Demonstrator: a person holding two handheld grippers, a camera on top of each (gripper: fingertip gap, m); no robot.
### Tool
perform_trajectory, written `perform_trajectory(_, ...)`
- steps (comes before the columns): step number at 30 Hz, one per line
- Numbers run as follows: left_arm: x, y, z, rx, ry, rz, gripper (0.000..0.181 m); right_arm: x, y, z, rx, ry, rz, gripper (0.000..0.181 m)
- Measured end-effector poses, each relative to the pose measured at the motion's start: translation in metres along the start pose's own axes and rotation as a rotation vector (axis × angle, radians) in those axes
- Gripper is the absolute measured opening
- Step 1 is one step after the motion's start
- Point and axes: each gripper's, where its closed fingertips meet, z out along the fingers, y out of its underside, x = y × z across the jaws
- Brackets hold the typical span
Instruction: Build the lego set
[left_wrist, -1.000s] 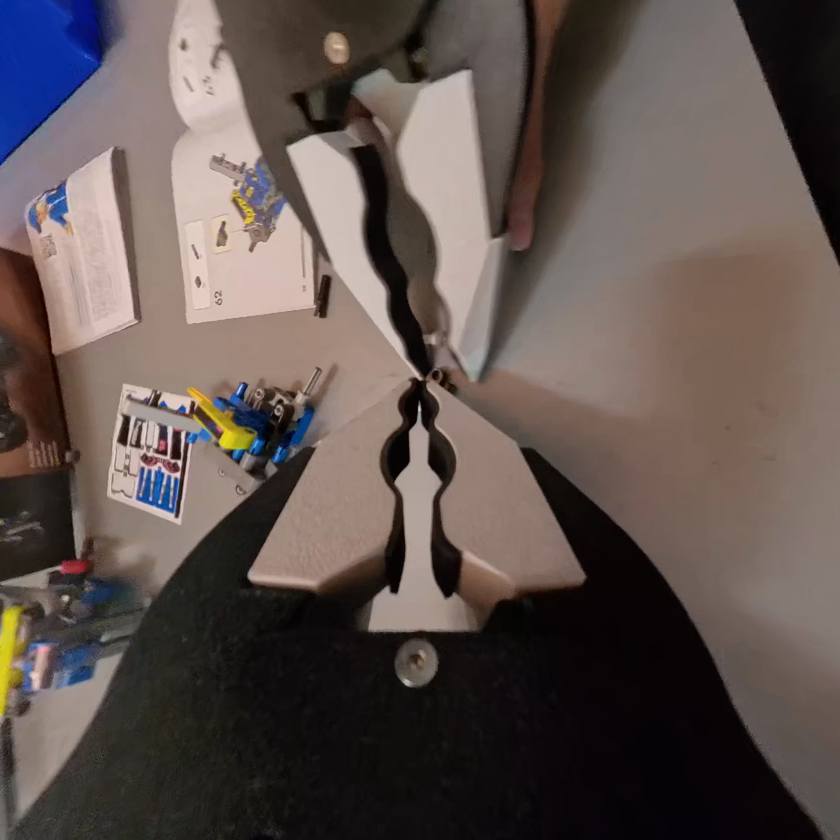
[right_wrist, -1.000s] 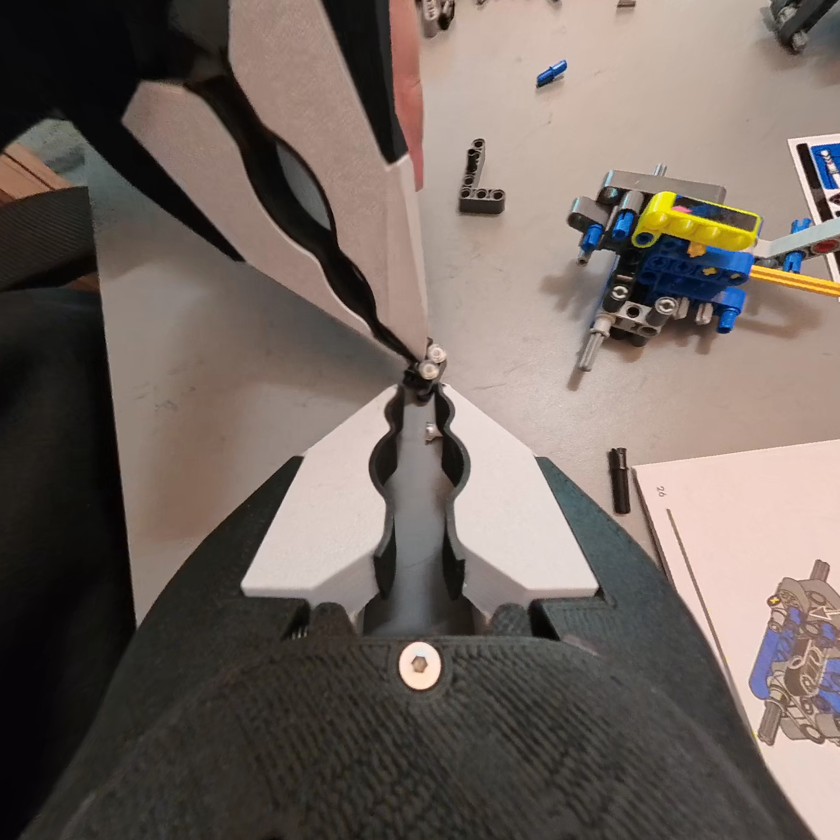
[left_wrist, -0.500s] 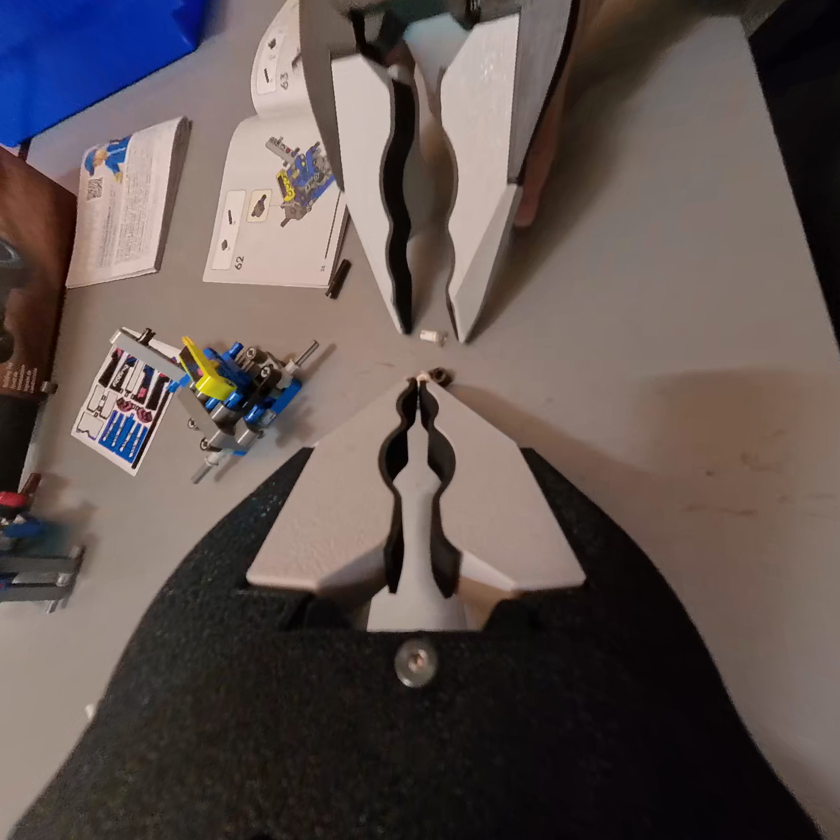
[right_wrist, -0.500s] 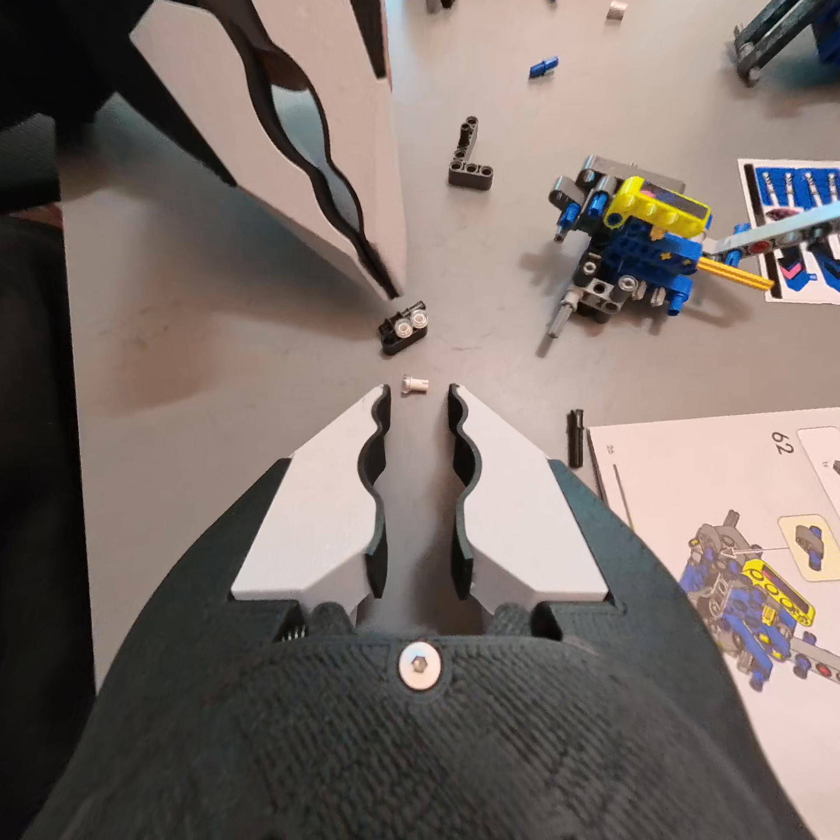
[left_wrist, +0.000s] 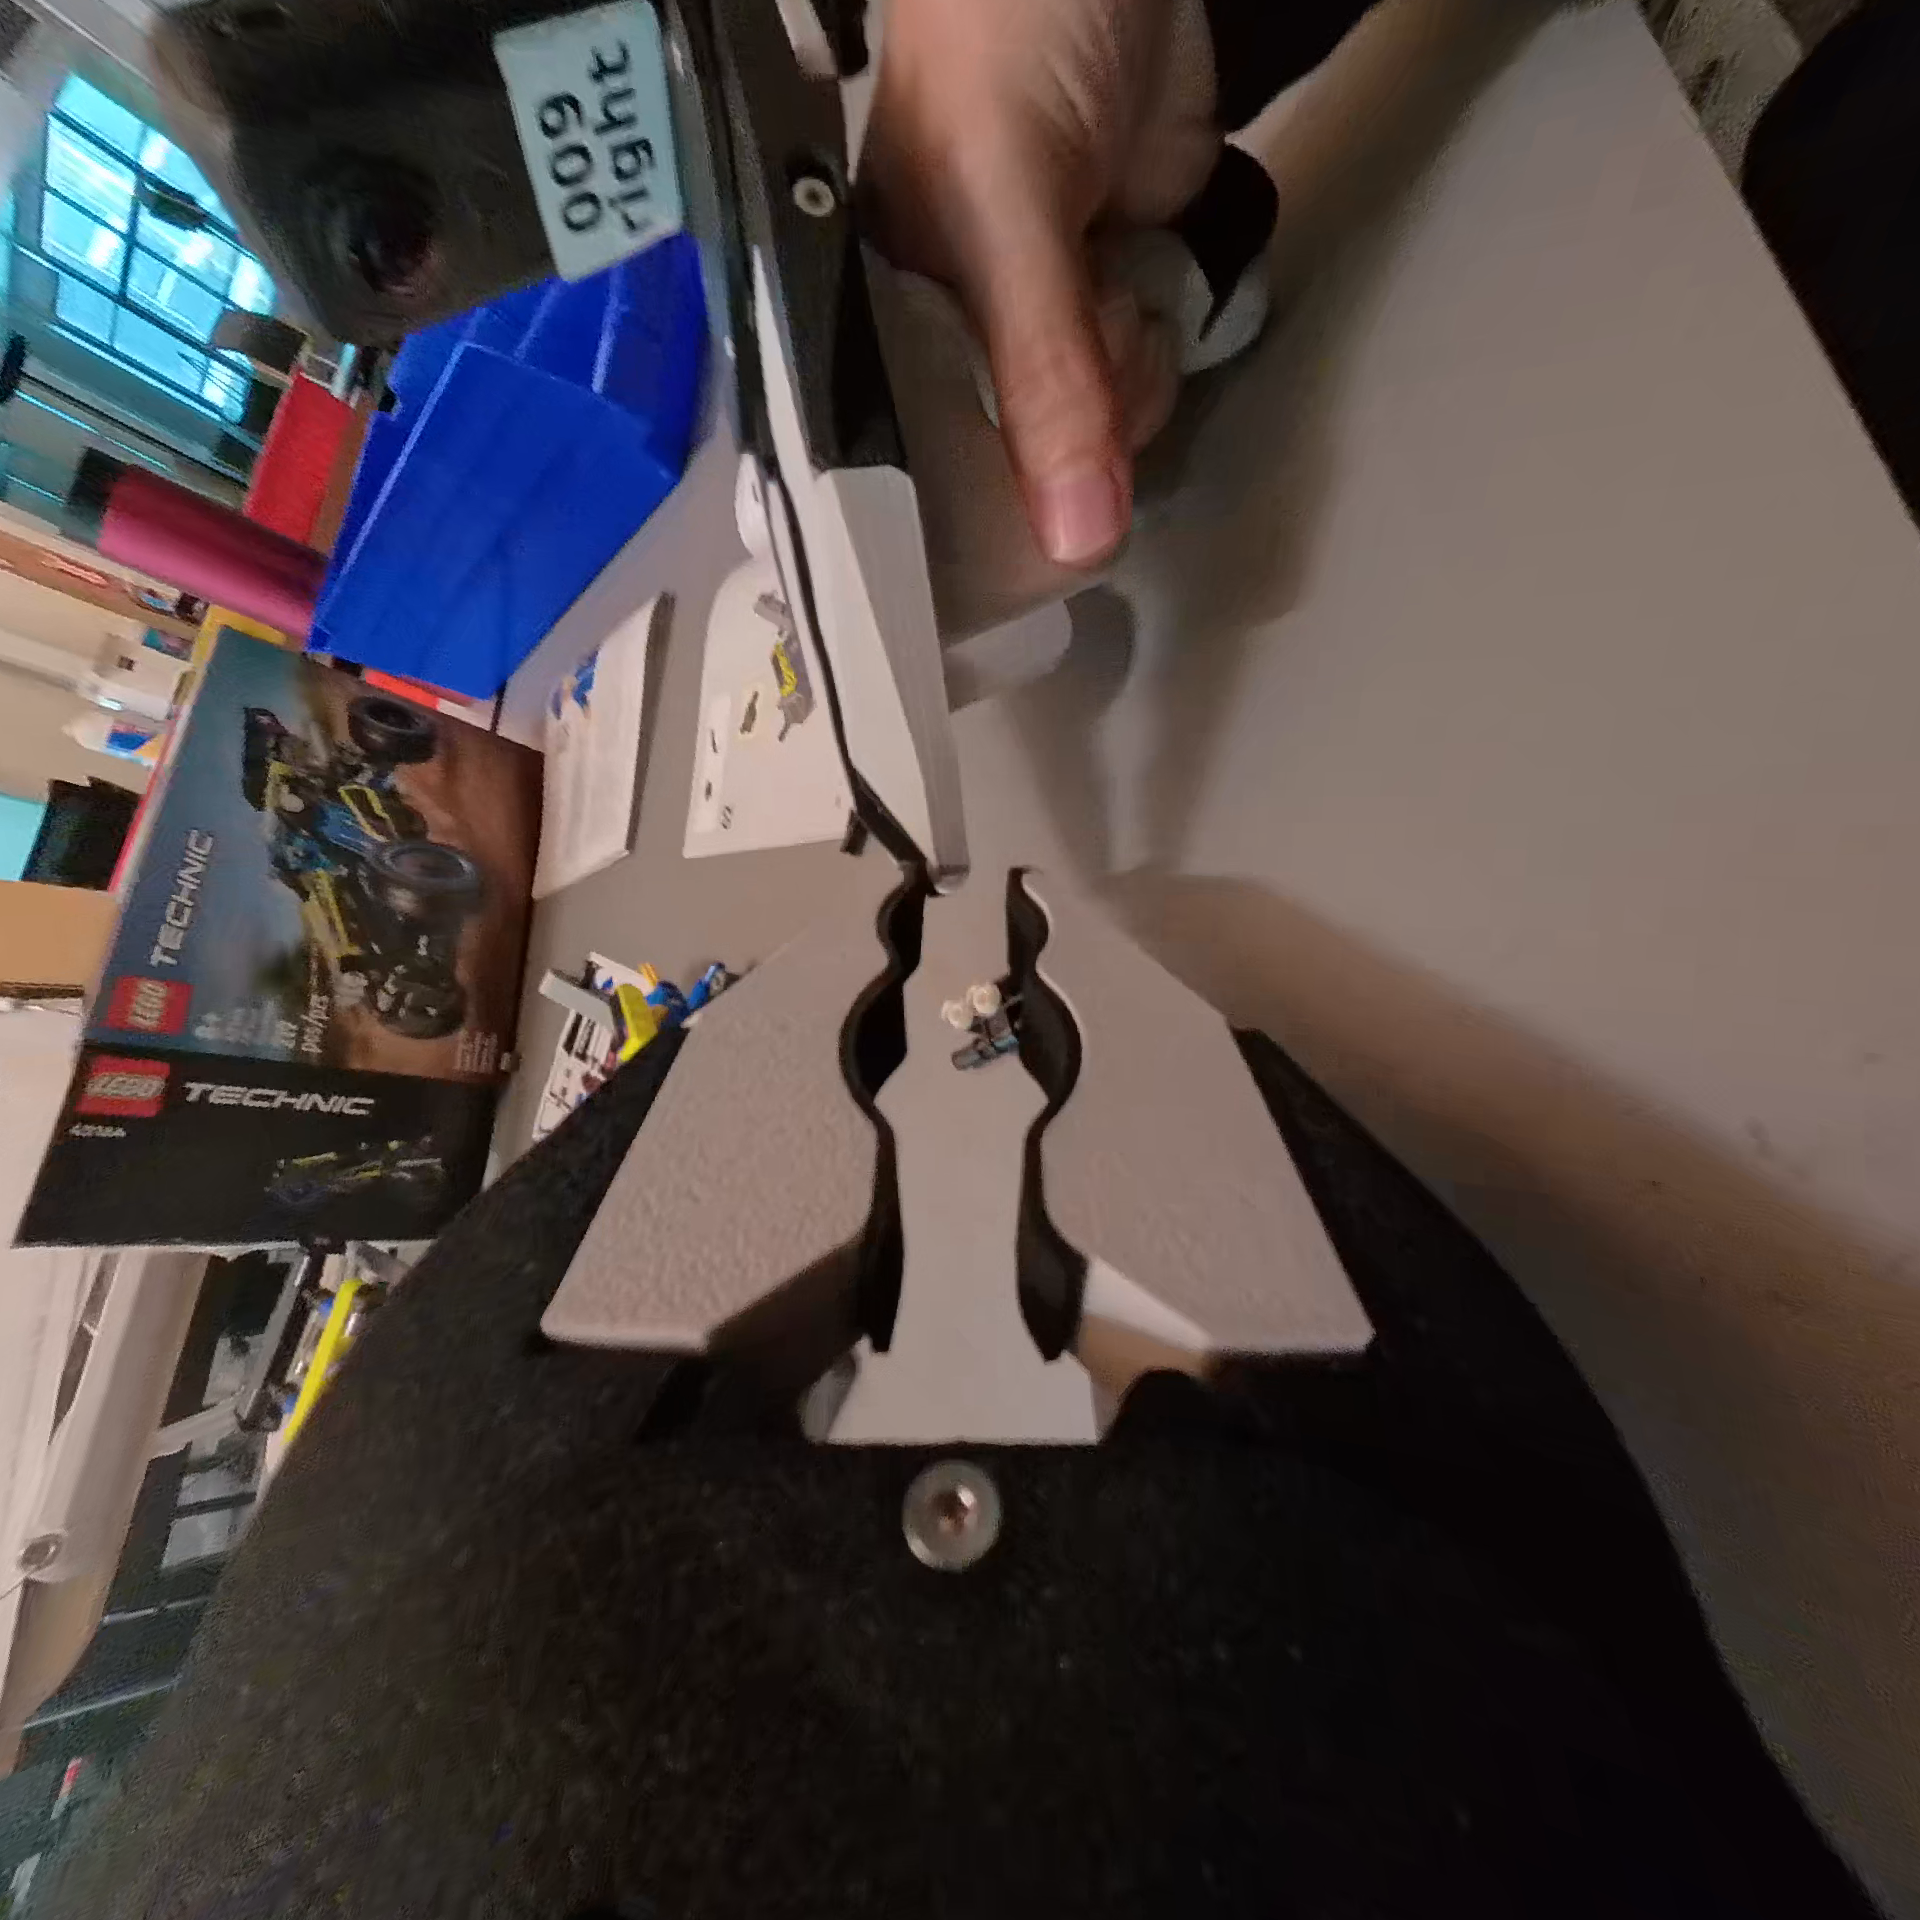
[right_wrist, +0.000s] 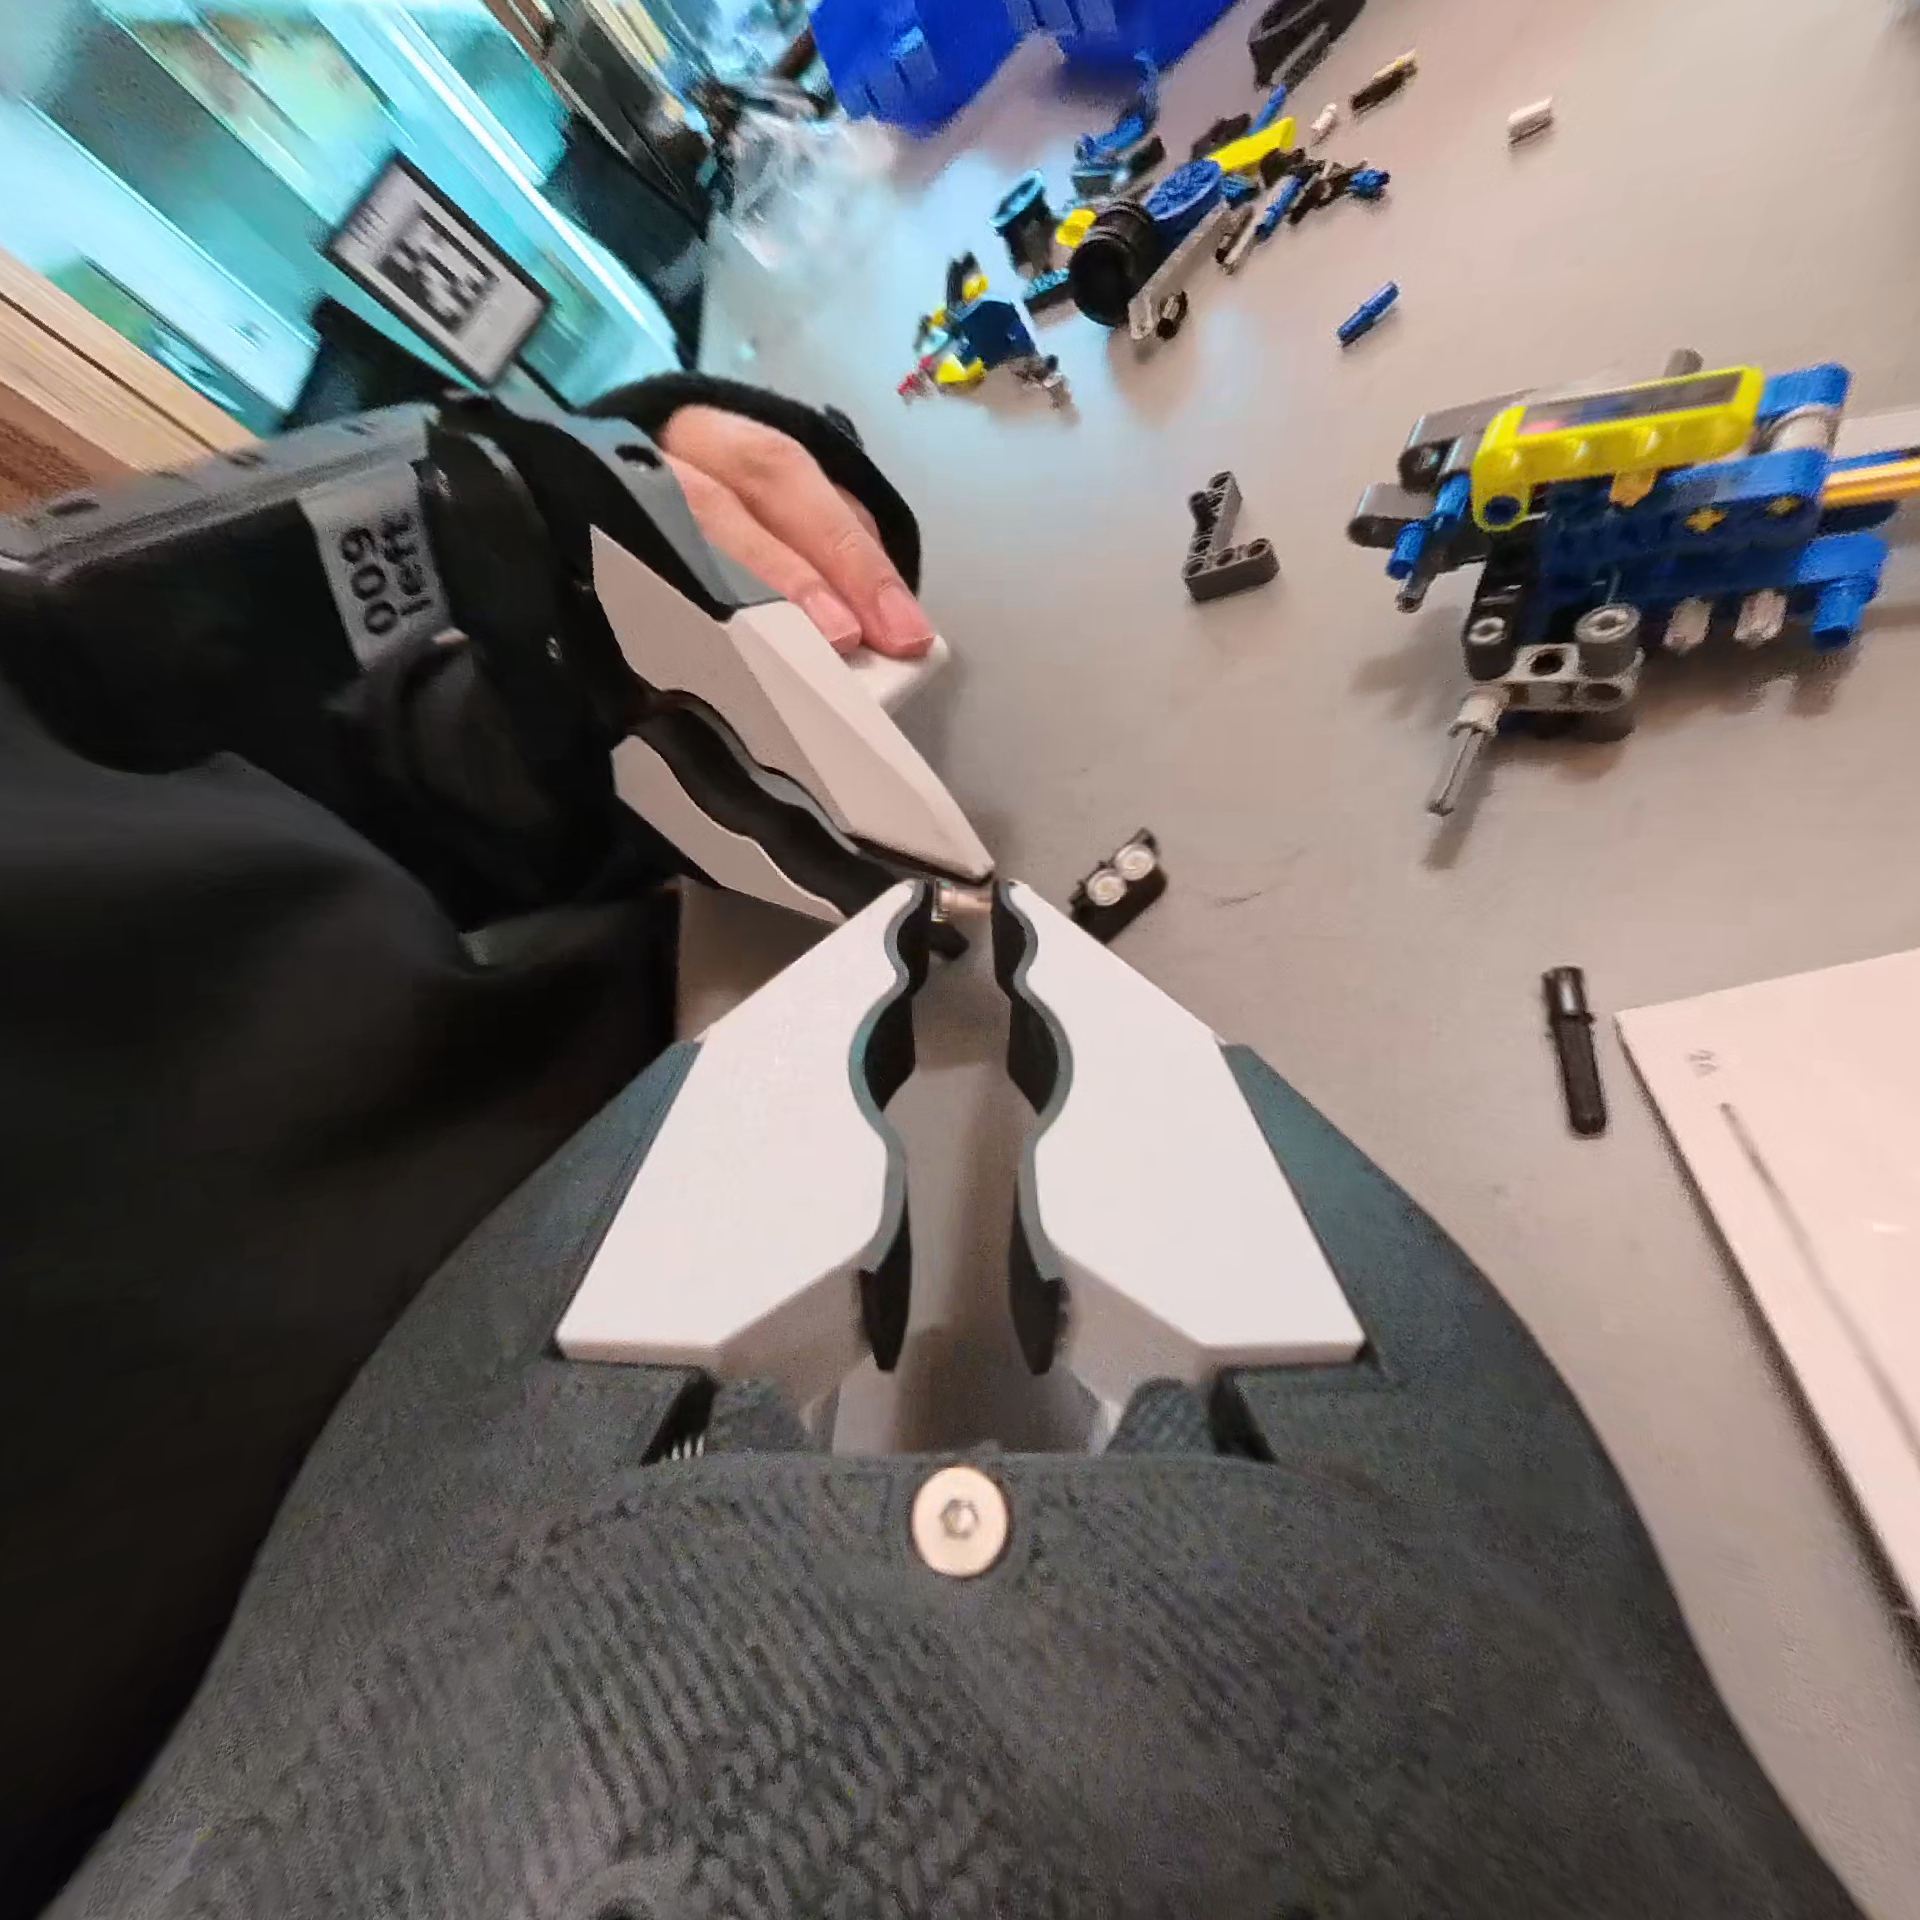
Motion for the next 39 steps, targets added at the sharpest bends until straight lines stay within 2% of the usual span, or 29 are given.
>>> perform_trajectory(8,-0.010,-0.013,-0.008,0.055,-0.079,0.080,0.006,-0.013,-0.007,-0.003,0.068,-0.103,0.067,0.010)
perform_trajectory(14,-0.011,-0.015,-0.011,0.088,-0.076,0.027,0.004,-0.012,-0.010,-0.005,0.088,-0.098,0.072,0.010)
perform_trajectory(17,-0.013,-0.018,-0.013,0.130,-0.041,-0.076,0.004,-0.013,-0.010,-0.005,0.092,-0.097,0.027,0.011)
perform_trajectory(20,-0.022,-0.015,-0.018,0.190,-0.027,-0.256,0.004,-0.022,-0.018,-0.014,0.140,-0.128,-0.079,0.023)
perform_trajectory(22,-0.028,-0.013,-0.022,0.240,-0.014,-0.370,0.004,-0.020,-0.019,-0.018,0.129,-0.074,-0.186,0.022)
perform_trajectory(25,-0.031,-0.018,-0.028,0.339,0.043,-0.536,0.004,-0.013,-0.023,-0.014,0.108,0.108,-0.417,0.017)
perform_trajectory(29,-0.038,-0.021,-0.032,0.410,0.065,-0.654,0.004,-0.017,-0.024,-0.001,0.055,0.229,-0.637,0.021)
perform_trajectory(31,-0.038,-0.020,-0.031,0.410,0.070,-0.671,0.004,-0.017,-0.028,0.003,0.060,0.282,-0.697,0.021)
perform_trajectory(34,-0.035,-0.020,-0.029,0.398,0.079,-0.663,0.004,-0.016,-0.033,0.004,0.088,0.336,-0.731,0.011)
perform_trajectory(36,-0.033,-0.018,-0.027,0.375,0.076,-0.643,0.004,-0.013,-0.029,0.006,0.057,0.351,-0.743,0.003)
perform_trajectory(39,-0.031,-0.014,-0.024,0.325,0.076,-0.626,0.004,-0.009,-0.027,0.005,0.034,0.376,-0.751,0.002)
